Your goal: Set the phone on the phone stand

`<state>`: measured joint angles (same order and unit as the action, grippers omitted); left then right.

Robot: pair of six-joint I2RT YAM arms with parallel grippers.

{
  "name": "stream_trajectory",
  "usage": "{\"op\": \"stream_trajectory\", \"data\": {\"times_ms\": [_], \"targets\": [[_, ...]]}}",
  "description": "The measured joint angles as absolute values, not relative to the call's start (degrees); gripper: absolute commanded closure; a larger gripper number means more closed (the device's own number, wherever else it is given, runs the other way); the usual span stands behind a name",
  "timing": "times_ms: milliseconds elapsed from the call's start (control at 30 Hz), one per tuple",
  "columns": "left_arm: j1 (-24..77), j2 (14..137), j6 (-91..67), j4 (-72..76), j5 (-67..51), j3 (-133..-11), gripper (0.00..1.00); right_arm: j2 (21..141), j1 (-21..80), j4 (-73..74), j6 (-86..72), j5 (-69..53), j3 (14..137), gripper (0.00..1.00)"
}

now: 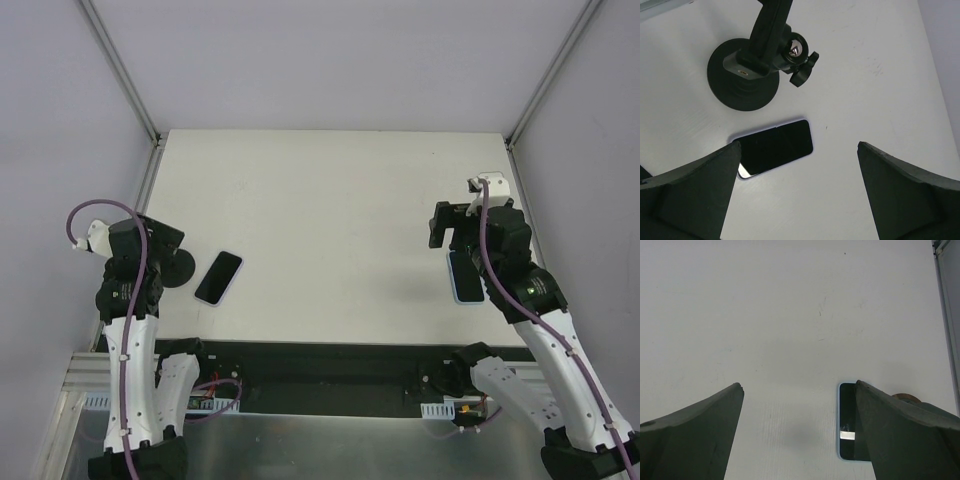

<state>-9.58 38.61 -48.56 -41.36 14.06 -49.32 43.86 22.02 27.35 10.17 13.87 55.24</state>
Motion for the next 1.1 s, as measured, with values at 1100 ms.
{"op": "stream_trajectory", "data": {"times_ms": [1100], "targets": [[-32.16, 47.16, -54.24, -28.38, -6.7, -42.68, 0.01, 41.8, 27.81, 26.61, 10.15, 14.26, 53.8, 0.04]]}}
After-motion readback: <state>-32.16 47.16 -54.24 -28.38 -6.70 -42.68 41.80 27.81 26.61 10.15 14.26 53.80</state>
